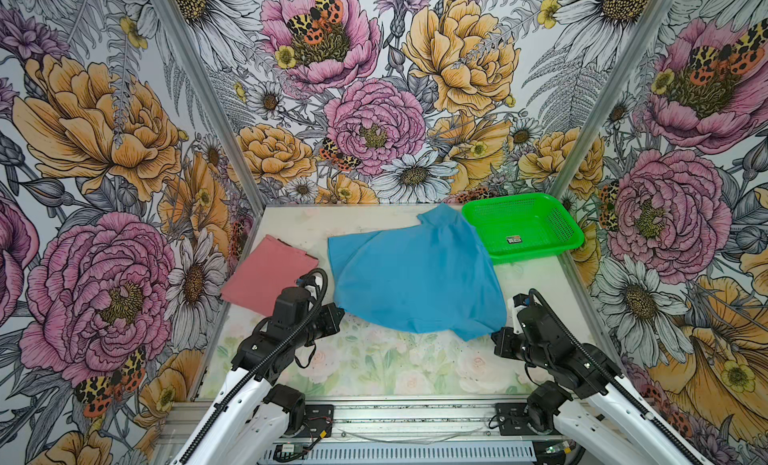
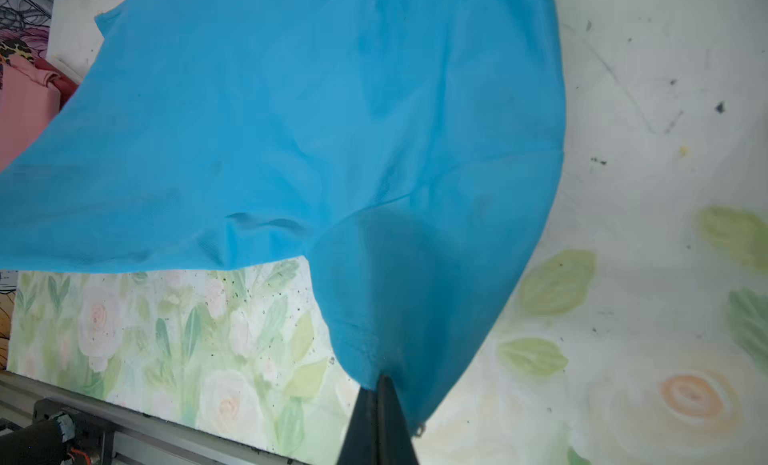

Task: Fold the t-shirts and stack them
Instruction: 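Lower the shirt with both grippers, laying it flat toward the robot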

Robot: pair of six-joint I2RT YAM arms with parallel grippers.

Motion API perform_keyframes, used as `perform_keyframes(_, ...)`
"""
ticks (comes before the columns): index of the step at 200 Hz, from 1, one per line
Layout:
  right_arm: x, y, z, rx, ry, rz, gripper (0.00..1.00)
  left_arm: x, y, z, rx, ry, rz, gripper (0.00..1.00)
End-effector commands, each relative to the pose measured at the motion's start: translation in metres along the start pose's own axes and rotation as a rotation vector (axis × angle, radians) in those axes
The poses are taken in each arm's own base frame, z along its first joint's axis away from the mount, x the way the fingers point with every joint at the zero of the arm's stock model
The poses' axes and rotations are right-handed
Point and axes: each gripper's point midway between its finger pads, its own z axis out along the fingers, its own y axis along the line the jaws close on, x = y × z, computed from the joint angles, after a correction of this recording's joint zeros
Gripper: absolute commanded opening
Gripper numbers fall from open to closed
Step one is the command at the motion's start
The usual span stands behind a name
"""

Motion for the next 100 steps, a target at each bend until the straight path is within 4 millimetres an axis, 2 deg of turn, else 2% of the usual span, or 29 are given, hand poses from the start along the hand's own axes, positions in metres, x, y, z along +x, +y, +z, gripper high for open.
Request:
perform_keyframes(1,-0.017,-0.005,-0.006,0.043,-0.113,0.118,0.00,0.000,0.022,0.007,-0.103,-0.076,-0.130,0.00)
perform_keyframes(40,-0.021,-0.012,-0.003,0.119,-0.127,0.098,0.00,0.018,0.057,0.012,-0.222,-0.083,-0.225,0.00)
perform_keyframes(76,-0.027,-0.013,0.001,0.177,-0.122,0.038,0.00,0.022,0.065,0.017,-0.254,-0.070,-0.230,0.00)
perform_keyframes(100,-0.048,-0.003,0.002,0.220,-0.144,-0.035,0.00,0.017,0.064,0.022,-0.243,-0.072,-0.223,0.00)
